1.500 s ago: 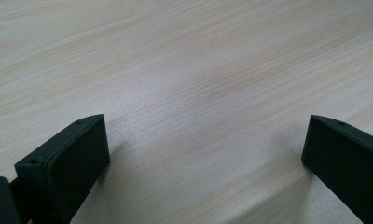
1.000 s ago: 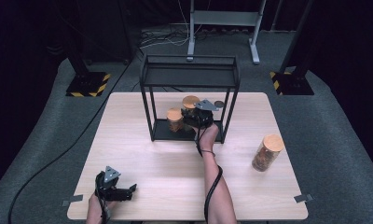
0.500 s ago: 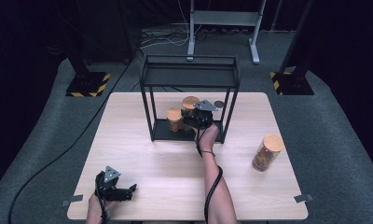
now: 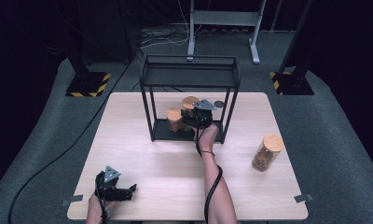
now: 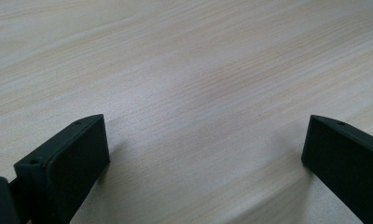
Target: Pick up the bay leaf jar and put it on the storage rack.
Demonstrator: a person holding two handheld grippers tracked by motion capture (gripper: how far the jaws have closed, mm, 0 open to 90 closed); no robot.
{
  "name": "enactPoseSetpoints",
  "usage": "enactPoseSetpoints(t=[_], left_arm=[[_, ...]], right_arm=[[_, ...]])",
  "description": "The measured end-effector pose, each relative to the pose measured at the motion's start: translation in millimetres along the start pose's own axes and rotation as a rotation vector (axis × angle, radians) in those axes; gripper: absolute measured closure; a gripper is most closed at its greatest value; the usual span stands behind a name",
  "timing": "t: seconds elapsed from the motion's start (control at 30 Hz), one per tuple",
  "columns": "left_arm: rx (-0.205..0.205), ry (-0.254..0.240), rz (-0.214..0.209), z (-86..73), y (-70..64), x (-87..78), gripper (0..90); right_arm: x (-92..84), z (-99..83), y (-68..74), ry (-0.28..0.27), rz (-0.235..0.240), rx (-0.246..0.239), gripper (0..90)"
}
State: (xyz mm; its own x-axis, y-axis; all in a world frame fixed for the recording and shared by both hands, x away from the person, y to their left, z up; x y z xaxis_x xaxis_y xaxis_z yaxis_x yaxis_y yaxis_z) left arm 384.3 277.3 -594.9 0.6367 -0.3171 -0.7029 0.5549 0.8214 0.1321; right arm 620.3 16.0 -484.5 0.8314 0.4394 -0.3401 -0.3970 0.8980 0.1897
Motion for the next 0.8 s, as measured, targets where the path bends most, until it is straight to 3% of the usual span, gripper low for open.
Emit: enactPoseSetpoints(t=[0.8], left_arm=[[0.000,0.001,-0.001,-0.1,0.1,0.0,0.0]], right_arm=[[-1.6,-0.2,0.6,0.063,0.004,0.009,23.4]])
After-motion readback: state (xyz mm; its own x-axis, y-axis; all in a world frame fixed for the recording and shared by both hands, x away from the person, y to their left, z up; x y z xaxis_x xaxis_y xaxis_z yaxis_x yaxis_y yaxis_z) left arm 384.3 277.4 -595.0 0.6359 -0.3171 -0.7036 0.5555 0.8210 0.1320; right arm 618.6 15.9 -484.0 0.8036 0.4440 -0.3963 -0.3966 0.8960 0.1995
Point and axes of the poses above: each handheld gripper's, and its own axes: x roughly forward along the jaws, z roughly out of its top, y roughly to its left, the point moved 9 cm from there along x, roughly forward along the jaws, and after that the axes turned 11 degrees about x, right-handed, at the moved point
